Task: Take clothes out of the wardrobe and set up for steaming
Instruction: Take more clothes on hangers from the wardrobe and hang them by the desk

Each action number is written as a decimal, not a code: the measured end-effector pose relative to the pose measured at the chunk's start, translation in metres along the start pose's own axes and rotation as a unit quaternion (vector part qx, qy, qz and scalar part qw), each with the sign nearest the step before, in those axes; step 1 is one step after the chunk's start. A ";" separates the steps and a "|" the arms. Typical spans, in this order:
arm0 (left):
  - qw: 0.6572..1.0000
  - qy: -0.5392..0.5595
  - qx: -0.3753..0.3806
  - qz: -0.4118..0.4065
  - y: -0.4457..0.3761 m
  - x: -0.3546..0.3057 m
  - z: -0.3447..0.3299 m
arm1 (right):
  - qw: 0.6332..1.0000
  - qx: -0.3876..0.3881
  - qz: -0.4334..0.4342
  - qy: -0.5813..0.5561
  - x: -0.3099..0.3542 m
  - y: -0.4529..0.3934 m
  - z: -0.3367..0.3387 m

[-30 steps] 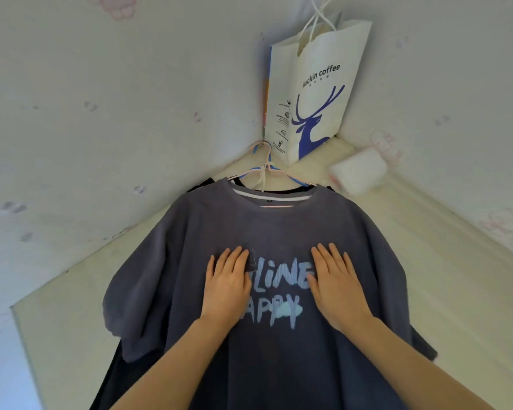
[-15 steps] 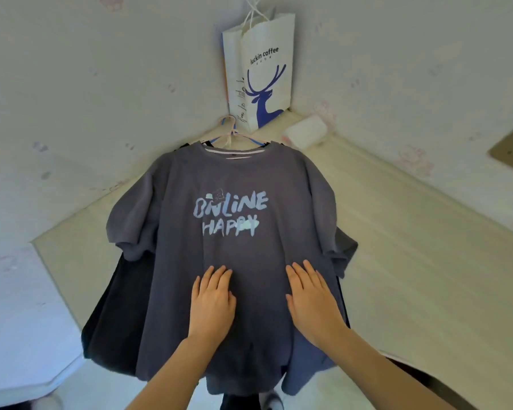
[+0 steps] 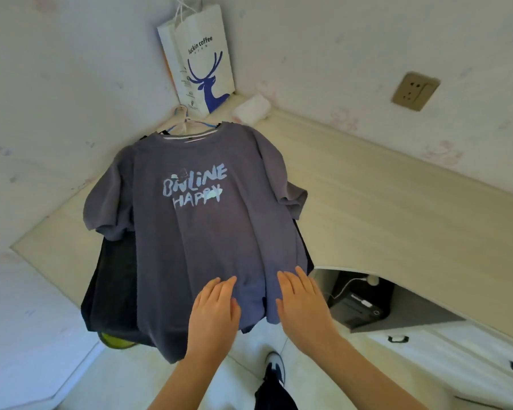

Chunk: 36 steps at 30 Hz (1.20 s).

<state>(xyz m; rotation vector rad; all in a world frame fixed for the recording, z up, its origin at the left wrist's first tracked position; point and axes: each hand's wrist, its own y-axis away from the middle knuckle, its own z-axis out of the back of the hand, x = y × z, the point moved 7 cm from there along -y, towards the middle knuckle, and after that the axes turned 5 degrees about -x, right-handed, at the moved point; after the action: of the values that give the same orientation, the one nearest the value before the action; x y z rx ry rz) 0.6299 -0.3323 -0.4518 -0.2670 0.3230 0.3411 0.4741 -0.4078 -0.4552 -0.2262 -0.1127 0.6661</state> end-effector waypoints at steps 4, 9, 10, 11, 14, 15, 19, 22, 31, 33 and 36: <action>0.997 0.013 0.035 -0.069 0.036 -0.013 0.000 | 0.998 0.025 -0.049 -0.012 0.011 0.043 0.004; 0.986 0.025 0.060 -0.153 0.081 -0.022 0.009 | 0.988 0.043 -0.143 -0.032 0.037 0.103 0.022; 0.983 0.028 0.064 -0.170 0.089 -0.025 0.011 | 0.985 0.045 -0.162 -0.029 0.042 0.116 0.026; 0.980 0.033 0.067 -0.185 0.097 -0.028 0.014 | 0.982 0.048 -0.179 -0.026 0.047 0.129 0.030; 0.971 0.052 0.080 -0.221 0.122 -0.039 0.021 | 0.970 0.061 -0.236 -0.019 0.058 0.169 0.043; 0.968 0.059 0.087 -0.228 0.128 -0.042 0.022 | 0.965 0.064 -0.255 -0.020 0.060 0.183 0.048; 0.961 0.085 0.102 -0.243 0.135 -0.051 0.028 | 0.944 0.070 -0.322 -0.022 0.057 0.240 0.072; 0.955 0.088 0.109 -0.260 0.135 -0.067 0.030 | 0.927 0.074 -0.367 -0.023 0.050 0.280 0.086; 0.906 0.134 0.163 -0.367 0.198 -0.167 0.022 | 0.860 0.061 -0.506 -0.021 0.021 0.412 0.132; 0.886 0.144 0.183 -0.401 0.230 -0.198 0.019 | 0.843 0.057 -0.535 -0.013 0.014 0.453 0.145; 0.864 0.159 0.204 -0.432 0.285 -0.246 0.017 | 0.819 0.057 -0.570 -0.012 0.008 0.517 0.163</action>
<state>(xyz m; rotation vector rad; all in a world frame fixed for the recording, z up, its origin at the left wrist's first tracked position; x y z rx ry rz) 0.3105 -0.1371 -0.4068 -0.0271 0.5544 -0.6698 0.1422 0.0196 -0.4232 -0.0033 -0.2048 -0.5328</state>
